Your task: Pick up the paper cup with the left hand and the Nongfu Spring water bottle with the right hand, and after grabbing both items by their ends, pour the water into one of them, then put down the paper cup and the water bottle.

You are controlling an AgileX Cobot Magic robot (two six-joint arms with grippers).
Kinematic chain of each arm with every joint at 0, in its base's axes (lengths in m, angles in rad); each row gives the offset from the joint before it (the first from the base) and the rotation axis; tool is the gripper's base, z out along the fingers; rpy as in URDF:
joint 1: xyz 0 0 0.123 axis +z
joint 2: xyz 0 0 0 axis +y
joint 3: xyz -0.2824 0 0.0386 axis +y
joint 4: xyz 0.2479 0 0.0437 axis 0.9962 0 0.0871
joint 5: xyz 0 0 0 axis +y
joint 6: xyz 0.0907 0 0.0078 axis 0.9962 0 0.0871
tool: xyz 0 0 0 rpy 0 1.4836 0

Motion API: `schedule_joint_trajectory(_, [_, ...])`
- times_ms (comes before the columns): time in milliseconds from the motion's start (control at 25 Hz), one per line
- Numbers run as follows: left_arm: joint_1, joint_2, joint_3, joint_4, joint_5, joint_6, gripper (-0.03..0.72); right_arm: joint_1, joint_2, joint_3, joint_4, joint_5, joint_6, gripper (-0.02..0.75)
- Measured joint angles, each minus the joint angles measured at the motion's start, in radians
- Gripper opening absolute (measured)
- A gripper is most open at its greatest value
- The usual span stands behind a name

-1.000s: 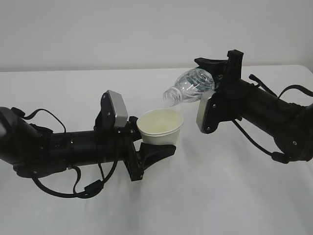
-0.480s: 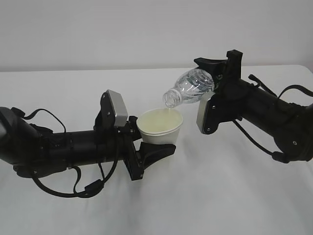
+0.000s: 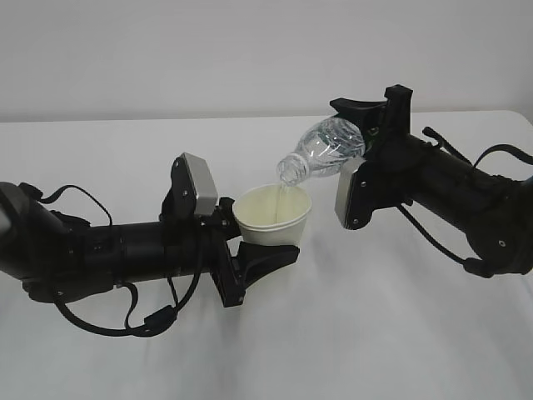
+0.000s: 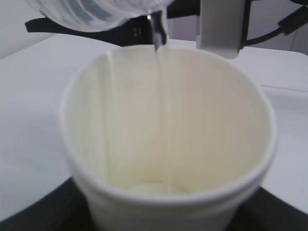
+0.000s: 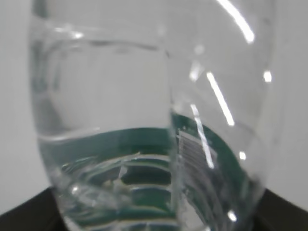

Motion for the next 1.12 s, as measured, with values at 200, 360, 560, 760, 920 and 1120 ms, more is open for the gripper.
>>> schedule_joint_trajectory(200, [0.000,0.000,0.000,0.000,0.000,0.000,0.444,0.000,0.000,0.000,0.000,-0.001,0.000,0.473])
schedule_joint_trajectory(360, [0.000,0.000,0.000,0.000,0.000,0.000,0.444,0.000,0.000,0.000,0.000,-0.001,0.000,0.473])
schedule_joint_trajectory(560, [-0.006,0.000,0.000,0.000,0.000,0.000,0.444,0.000,0.000,0.000,0.000,-0.003,0.000,0.473])
schedule_joint_trajectory(760, [-0.006,0.000,0.000,0.000,0.000,0.000,0.444,0.000,0.000,0.000,0.000,-0.003,-0.002,0.473])
schedule_joint_trajectory(920, [-0.006,0.000,0.000,0.000,0.000,0.000,0.443,0.000,0.000,0.000,0.000,-0.003,-0.004,0.473])
schedule_joint_trajectory(1120, [-0.012,0.000,0.000,-0.002,0.000,0.000,0.442,0.000,0.000,0.000,0.000,-0.005,-0.009,0.473])
